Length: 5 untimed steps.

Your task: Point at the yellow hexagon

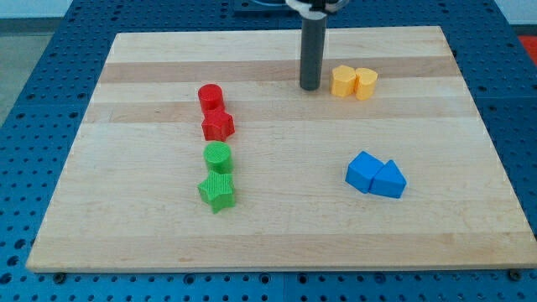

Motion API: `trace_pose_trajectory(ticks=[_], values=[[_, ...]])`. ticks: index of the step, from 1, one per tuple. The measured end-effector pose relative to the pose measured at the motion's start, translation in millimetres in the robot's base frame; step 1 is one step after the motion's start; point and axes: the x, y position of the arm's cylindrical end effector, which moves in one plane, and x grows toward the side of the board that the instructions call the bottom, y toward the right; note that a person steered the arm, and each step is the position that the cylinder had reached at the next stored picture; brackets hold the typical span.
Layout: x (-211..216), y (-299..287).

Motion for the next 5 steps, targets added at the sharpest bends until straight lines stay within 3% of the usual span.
trace_pose_trajectory(ticks=[4,5], values=[[-9.2,0.8],[-16.1,23.6]])
